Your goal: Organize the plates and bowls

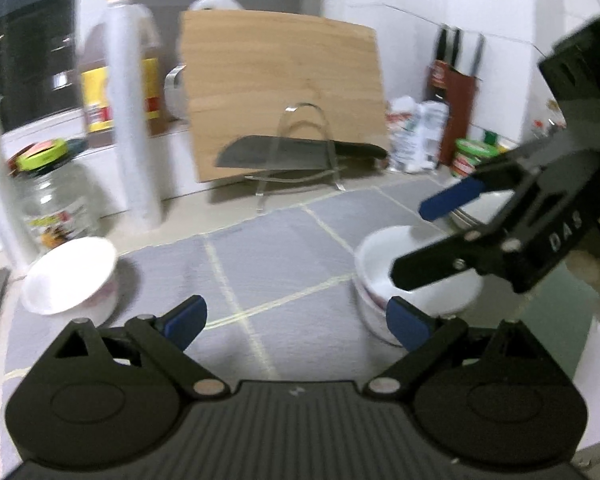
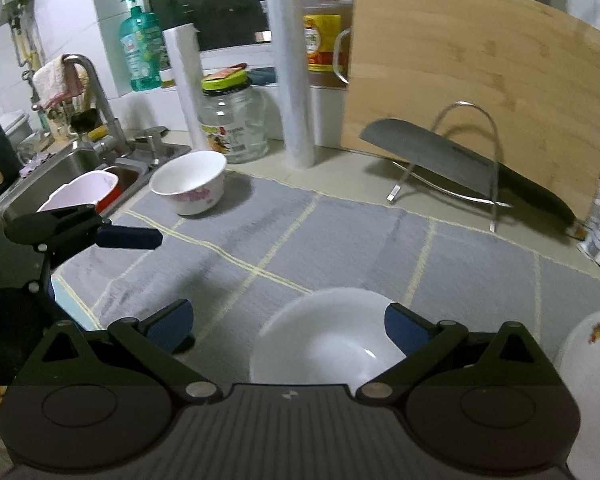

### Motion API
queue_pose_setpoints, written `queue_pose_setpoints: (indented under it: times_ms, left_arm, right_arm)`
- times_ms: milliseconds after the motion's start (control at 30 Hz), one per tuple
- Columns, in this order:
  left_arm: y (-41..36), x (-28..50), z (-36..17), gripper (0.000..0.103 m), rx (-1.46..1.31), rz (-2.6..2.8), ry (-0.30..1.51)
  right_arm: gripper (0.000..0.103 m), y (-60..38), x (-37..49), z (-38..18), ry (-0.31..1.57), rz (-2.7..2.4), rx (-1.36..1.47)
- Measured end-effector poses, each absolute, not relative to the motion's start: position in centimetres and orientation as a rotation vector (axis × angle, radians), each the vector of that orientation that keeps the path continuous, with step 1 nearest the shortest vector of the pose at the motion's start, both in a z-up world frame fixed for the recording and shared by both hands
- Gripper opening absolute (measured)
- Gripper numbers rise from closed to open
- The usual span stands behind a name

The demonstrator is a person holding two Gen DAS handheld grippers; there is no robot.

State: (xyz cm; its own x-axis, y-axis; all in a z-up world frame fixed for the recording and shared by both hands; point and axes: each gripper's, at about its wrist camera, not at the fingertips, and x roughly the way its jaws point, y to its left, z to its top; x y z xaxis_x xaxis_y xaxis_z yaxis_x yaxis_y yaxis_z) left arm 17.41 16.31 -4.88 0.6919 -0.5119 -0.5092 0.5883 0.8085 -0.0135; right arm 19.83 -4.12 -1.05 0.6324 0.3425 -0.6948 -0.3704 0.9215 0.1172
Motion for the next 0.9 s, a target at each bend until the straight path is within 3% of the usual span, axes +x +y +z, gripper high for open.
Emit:
queue_pose_setpoints:
  times_ms: [500,900]
  left_arm:
    - [24.1,22.9,-7.1,0.102,0.103,-0.245,0.51]
    - [25.5,26.8,-9.3,0.102,0.048,-0.165,0.525]
  right_arm:
    - [0.103,4.3,26.0,0.3,0.764,0.568,-0.153]
    - [0.103,9.2,33.4,-0.9,0.802,0.644,-0.161]
